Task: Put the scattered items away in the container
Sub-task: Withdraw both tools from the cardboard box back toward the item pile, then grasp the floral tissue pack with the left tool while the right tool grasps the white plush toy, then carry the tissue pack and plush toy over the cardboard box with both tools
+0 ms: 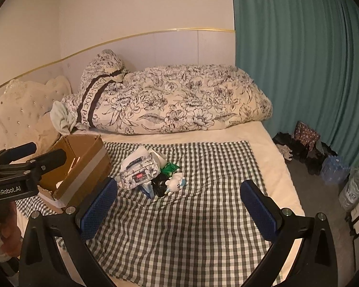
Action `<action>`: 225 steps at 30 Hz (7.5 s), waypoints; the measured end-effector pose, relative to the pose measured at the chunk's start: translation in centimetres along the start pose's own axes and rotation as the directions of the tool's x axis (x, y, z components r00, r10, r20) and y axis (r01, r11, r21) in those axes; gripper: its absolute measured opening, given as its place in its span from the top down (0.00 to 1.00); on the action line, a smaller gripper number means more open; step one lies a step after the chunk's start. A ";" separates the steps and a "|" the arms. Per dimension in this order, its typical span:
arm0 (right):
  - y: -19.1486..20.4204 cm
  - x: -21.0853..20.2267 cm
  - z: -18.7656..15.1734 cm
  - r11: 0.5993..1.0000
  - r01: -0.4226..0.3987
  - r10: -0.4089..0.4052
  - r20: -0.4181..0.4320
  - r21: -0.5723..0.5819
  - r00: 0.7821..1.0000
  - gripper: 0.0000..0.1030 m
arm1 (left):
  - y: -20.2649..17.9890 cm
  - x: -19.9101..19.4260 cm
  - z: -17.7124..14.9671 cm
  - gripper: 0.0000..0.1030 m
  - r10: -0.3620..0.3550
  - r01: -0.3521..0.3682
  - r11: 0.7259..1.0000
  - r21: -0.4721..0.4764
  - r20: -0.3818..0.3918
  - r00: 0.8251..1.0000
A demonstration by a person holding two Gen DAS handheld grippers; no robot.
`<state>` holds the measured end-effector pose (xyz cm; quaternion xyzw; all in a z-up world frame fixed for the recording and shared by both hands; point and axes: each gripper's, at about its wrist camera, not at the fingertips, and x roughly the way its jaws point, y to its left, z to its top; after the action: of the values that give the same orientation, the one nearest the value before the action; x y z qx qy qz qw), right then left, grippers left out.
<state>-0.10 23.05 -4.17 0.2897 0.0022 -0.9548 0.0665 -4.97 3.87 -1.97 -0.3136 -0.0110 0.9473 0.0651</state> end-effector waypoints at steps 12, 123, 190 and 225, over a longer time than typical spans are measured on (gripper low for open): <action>-0.6 5.1 -0.5 0.999 -0.029 0.030 -0.072 0.013 0.997 0.00 | 0.8 6.2 -1.4 0.00 -0.007 0.007 1.000 -0.008 -0.087 0.996; -1.1 22.0 -7.7 0.998 0.036 -0.021 -0.298 0.045 0.954 0.49 | 2.6 17.7 -6.6 0.73 -0.039 0.026 0.997 -0.069 -0.198 0.980; 12.6 5.0 0.3 0.984 -0.160 0.158 -0.035 -0.078 0.987 0.49 | 13.9 0.0 -3.1 0.72 0.118 -0.119 0.989 -0.093 -0.025 0.993; 25.7 10.8 3.8 0.912 -0.355 0.344 -0.087 -0.204 0.935 0.49 | 25.3 2.0 -2.8 0.72 0.280 -0.291 0.941 -0.174 -0.084 0.956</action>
<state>-7.81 -3.94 -6.06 0.2999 0.0560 -0.9141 0.2671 -7.82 -21.03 -6.99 -0.3438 -0.0510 0.9321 -0.1018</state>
